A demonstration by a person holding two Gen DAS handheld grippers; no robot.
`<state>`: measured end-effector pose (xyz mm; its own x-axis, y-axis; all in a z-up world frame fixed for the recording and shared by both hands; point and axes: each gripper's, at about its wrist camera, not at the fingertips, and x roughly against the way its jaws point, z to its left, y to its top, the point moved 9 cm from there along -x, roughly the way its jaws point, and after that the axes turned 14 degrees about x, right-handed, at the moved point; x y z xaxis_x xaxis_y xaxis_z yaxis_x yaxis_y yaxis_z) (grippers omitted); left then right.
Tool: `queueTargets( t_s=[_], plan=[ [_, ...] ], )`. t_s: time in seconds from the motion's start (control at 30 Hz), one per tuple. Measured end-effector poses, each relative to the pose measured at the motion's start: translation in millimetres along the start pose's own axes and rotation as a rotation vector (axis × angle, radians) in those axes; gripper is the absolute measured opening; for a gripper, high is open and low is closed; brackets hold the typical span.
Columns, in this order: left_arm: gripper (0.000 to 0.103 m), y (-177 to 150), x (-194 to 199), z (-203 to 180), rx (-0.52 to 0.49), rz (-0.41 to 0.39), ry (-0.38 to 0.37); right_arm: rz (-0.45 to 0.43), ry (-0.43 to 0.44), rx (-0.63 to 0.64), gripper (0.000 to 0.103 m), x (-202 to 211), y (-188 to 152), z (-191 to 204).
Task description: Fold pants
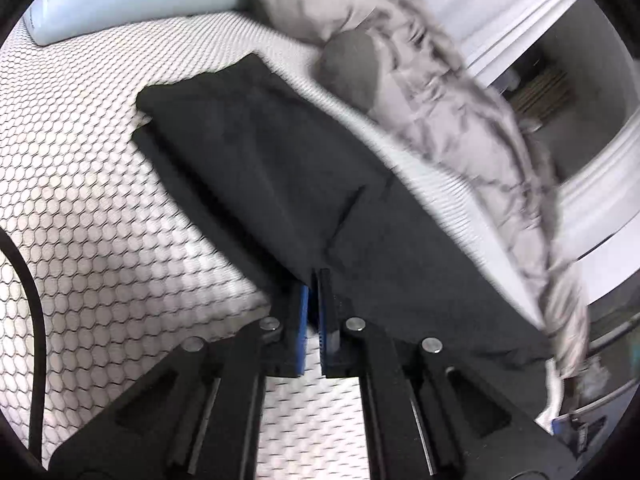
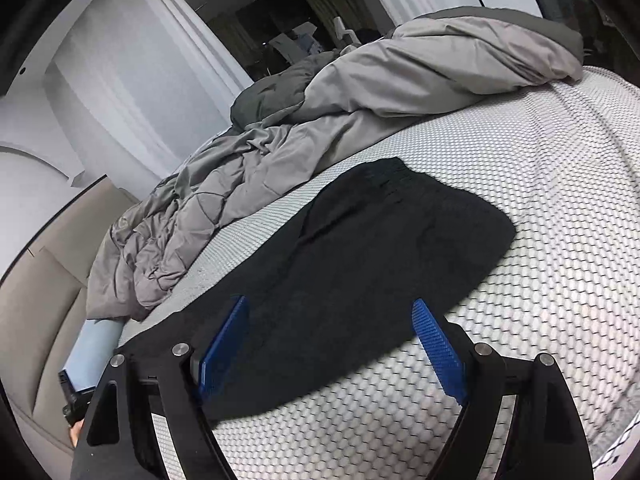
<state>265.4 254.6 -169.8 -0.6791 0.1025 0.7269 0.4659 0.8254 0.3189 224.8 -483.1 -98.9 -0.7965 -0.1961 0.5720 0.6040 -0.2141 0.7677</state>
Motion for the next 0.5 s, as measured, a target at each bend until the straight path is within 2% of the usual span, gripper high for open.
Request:
queueTargets(
  t_s=[0.03,0.07,0.1,0.13,0.17,0.2,0.3,0.4,0.5],
  plan=[
    [0.003,-1.5,-3.7,4.2,0.006,0.024,0.019,0.005,-0.007,-0.002,0.085,-1.3,-0.8,-4.1],
    [0.005,-2.7,-1.4,6.4,0.025,0.043,0.000,0.014,-0.013,-0.011,0.085,-3.7,-2.8,-8.9],
    [0.014,-1.8,4.6,9.8,0.035,0.040,-0.019,0.024,-0.019,-0.026,0.085,-5.3,-5.4,-13.9],
    [0.032,-1.3,12.0,12.6,0.041,0.028,-0.028,0.034,-0.023,-0.047,0.085,-6.6,-8.5,-18.5],
    [0.043,-0.5,21.9,17.5,0.057,0.003,-0.033,0.042,-0.016,-0.066,0.085,-6.6,-13.0,-23.2],
    [0.059,1.1,26.5,20.6,0.073,-0.015,-0.043,0.044,-0.011,-0.071,0.085,-6.3,-15.6,-25.3],
    [0.059,4.8,27.8,24.1,0.087,0.000,-0.067,0.052,-0.026,-0.087,0.085,-7.3,-23.9,-38.8],
    [0.059,14.9,9.8,26.5,0.156,0.043,-0.085,0.048,-0.014,-0.152,0.085,-11.8,-27.5,-51.1],
    [0.056,28.8,-4.3,18.2,0.173,0.030,-0.061,0.071,-0.003,-0.200,0.085,-22.6,-30.8,-60.0]
  ],
)
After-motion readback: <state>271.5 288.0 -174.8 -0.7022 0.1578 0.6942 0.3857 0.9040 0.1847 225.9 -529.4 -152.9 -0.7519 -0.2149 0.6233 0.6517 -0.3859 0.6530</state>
